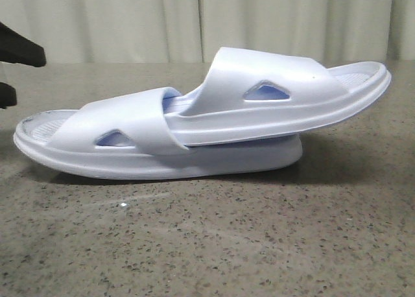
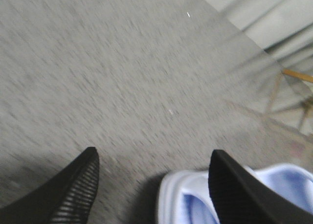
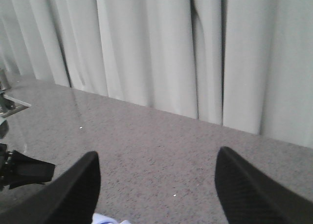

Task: Insert blue slippers together front up
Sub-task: 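Open both grippers and withdraw them from the slippers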

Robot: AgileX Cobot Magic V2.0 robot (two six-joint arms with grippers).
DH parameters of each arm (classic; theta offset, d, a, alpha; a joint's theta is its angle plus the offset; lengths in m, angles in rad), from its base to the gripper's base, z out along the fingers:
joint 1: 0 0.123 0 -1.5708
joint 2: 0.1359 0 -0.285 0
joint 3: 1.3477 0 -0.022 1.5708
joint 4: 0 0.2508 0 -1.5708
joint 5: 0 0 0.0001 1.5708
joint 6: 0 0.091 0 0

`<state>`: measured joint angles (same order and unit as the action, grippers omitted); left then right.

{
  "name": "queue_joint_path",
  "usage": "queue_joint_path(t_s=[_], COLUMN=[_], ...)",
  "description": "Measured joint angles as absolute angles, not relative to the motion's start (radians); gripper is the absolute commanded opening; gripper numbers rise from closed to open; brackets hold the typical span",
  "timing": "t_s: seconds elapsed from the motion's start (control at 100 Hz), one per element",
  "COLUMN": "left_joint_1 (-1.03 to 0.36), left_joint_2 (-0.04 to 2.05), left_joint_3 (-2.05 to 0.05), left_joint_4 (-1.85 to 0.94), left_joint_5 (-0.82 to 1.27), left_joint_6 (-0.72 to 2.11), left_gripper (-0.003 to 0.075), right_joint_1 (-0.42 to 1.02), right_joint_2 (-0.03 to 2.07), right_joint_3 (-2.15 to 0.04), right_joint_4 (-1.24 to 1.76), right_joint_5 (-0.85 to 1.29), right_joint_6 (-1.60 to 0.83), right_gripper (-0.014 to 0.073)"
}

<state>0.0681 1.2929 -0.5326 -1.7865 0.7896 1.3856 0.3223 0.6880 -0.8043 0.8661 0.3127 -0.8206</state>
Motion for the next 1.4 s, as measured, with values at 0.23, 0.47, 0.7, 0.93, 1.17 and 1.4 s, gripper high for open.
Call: queue_joint_path(t_s=[0.23,0.47,0.7,0.93,1.17,1.4], left_joint_1=[0.213,0.263,0.175,0.015,-0.129,-0.149], left_joint_2=[1.162,0.951,0.870,0.716,0.518,0.394], left_joint_3=[-0.546,-0.546,-0.546,-0.539,-0.471,-0.345], left_joint_4=[-1.787,-1.784,-1.762,-1.745,-1.743,-1.744], left_joint_5=[0.790,0.763,0.687,0.413,0.116,0.074], left_joint_6=[1.502,1.563,1.592,1.644,1.673,1.675], left_gripper=[0.0427,0.0426,0.0426,0.0426,0.0426,0.0426], right_joint_1=[0.302,0.137,0.055,0.053,0.052,0.052], right_joint_2=[0.688,0.688,0.645,0.528,0.395,0.290], right_joint_3=[-0.802,-0.751,-0.687,-0.610,-0.501,-0.416], right_joint_4=[0.788,0.753,0.747,0.747,0.747,0.747], right_joint_5=[0.222,0.210,0.171,0.147,0.106,0.129], right_joint_6=[-0.821,-0.821,-0.821,-0.821,-0.842,-0.850], right_gripper=[0.0437,0.0437,0.0437,0.0437,0.0437,0.0437])
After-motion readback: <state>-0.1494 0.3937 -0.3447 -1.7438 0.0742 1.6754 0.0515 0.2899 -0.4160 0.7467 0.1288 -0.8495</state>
